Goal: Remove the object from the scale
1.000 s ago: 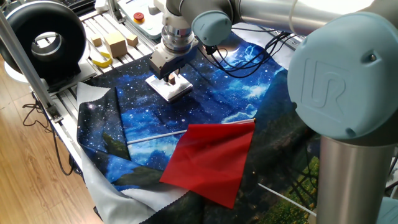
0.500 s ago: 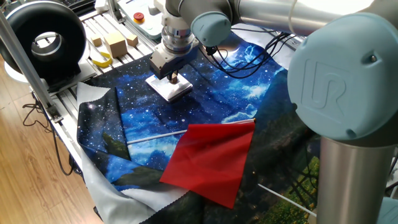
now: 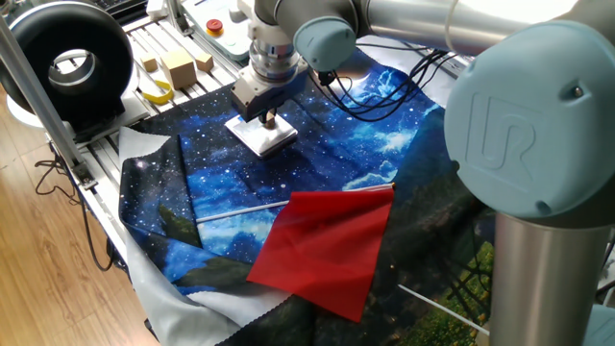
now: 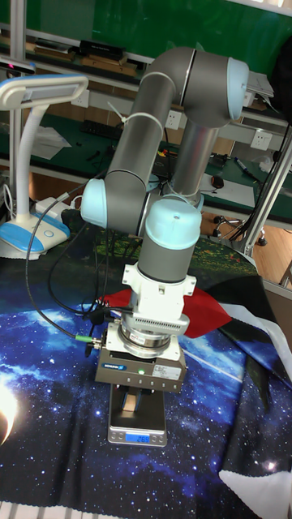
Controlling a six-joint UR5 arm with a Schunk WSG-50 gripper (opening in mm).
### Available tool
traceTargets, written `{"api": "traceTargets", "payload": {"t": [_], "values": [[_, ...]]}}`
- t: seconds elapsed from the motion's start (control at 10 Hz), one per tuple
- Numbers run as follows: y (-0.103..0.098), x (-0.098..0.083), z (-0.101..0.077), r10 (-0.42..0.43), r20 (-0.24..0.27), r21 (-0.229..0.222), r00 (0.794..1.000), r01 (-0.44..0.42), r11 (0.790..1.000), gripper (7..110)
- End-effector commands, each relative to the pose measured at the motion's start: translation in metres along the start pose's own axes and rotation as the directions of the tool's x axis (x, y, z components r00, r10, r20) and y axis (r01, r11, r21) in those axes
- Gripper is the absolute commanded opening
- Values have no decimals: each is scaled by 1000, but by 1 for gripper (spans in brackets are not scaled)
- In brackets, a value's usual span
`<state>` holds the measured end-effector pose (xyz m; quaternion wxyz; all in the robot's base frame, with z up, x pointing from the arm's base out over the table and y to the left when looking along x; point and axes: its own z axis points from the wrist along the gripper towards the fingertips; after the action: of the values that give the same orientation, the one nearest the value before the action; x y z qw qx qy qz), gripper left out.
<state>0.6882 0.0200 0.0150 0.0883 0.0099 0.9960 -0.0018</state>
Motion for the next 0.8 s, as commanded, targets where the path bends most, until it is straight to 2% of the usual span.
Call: {"api": "traceTargets", "payload": {"t": [0.0,0.2,0.5,0.7], "values": [[-3,-2,-13,25,-13,-12,1000,-26,1000,7],[-9,-3,-26,24,-28,-11,999,-24,1000,7],[-12,-8,-34,18,-35,-67,999,-20,998,7],[-23,-10,-36,3,-37,-92,999,-6,996,7]]}}
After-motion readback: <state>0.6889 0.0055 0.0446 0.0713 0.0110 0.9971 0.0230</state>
